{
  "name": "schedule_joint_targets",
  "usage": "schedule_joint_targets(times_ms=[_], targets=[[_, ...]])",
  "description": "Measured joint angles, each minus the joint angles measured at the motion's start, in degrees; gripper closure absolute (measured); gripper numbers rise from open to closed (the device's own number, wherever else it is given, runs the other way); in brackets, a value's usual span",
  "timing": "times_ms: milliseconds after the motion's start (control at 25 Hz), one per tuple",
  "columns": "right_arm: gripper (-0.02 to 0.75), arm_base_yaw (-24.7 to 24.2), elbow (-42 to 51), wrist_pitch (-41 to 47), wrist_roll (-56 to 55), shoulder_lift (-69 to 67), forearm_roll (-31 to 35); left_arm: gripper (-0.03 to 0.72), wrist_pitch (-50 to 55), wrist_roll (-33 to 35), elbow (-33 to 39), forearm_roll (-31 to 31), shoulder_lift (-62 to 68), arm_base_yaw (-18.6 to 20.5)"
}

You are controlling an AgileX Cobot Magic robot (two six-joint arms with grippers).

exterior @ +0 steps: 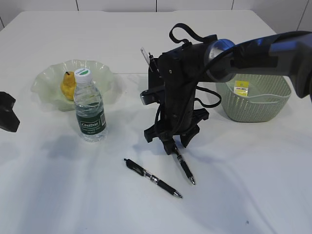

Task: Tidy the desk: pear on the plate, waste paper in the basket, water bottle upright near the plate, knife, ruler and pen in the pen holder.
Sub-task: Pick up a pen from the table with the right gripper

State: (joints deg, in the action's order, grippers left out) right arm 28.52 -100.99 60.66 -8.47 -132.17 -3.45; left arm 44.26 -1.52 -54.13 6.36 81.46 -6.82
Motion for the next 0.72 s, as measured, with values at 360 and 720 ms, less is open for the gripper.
schedule_joint_targets(times_ms=[360, 720], targets=[[0.461, 0.0, -0.23, 0.0, -0.1, -0.3, 0.74, 0.232, -0.12, 0.0, 0.0, 0.0, 0.0, 0.0], [0.647, 0.0, -0.23, 0.0, 0.27, -0.39, 1.51, 0.232, -0.12, 0.0, 0.0, 0.0, 0.0, 0.0]])
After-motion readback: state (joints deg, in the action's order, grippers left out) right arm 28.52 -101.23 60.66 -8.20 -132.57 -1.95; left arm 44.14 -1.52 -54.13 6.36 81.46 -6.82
